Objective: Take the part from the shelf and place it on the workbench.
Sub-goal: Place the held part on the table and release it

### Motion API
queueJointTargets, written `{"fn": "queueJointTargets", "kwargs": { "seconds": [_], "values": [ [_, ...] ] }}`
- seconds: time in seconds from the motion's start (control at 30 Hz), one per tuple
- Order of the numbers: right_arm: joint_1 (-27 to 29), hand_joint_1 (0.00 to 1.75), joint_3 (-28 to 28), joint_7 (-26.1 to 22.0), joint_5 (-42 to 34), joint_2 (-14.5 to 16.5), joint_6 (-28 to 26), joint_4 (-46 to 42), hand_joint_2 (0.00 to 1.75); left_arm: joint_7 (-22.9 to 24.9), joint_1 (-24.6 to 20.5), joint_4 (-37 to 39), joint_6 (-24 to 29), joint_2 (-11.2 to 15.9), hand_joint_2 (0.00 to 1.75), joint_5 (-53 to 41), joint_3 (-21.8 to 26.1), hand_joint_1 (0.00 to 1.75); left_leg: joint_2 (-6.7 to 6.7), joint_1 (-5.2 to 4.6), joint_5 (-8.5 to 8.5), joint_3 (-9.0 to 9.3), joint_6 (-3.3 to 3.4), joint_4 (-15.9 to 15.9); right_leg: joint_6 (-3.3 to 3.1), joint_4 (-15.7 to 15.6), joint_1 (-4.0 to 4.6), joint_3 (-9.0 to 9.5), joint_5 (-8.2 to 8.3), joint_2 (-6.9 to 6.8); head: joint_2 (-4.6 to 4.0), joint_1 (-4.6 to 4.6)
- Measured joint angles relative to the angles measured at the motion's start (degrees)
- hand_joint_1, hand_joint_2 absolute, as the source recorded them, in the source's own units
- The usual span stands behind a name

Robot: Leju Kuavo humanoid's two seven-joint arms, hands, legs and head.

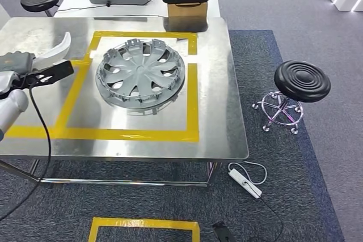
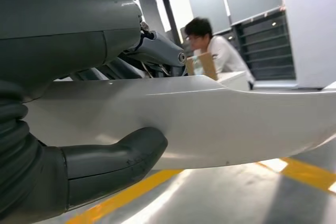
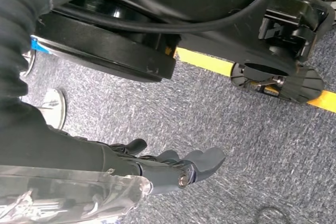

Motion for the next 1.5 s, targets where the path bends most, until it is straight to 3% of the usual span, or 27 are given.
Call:
{"fn": "queueJointTargets", "kwargs": {
  "seconds": [0.53,0.67,0.7,0.83,1.5],
  "values": [
    [0.06,0.00,0.06,0.02,0.41,0.02,0.07,0.00,1.75,1.37,4.22,1.01,0.99,4.32,1.75,1.41,2.80,1.75,-0.02,0.08,0.01,-0.03,-0.03,0.00,-0.04,0.00,0.08,0.00,-0.01,-0.04,0.01,0.01],
    [0.07,0.00,0.31,0.02,0.48,0.02,0.09,0.00,0.00,1.12,5.22,1.22,1.30,5.16,1.75,1.82,3.20,0.00,-0.02,0.13,0.01,-0.04,-0.03,0.00,-0.05,0.00,0.13,0.01,-0.01,-0.04,0.01,0.02],
    [0.07,0.00,0.37,0.02,0.50,0.02,0.13,0.00,0.00,0.91,5.43,1.23,1.32,5.31,1.75,2.04,3.41,0.00,-0.02,0.13,0.01,-0.04,-0.03,0.00,-0.05,0.00,0.13,0.02,-0.01,-0.04,0.01,0.02],
    [0.08,0.00,0.46,0.02,0.52,0.02,0.31,0.00,0.00,0.21,6.28,1.25,1.91,5.76,0.00,2.86,4.43,0.00,-0.03,0.13,0.01,-0.04,-0.04,0.00,-0.04,-0.02,0.13,0.03,-0.01,-0.05,0.00,0.04],
    [0.26,0.00,0.91,0.09,0.90,0.04,0.69,0.00,0.00,0.10,8.68,1.32,2.40,7.12,0.00,3.47,6.05,0.00,-0.03,0.14,0.01,-0.03,-0.05,0.00,-0.06,-0.02,0.14,0.03,-0.02,-0.05,0.00,0.04]
  ]
}}
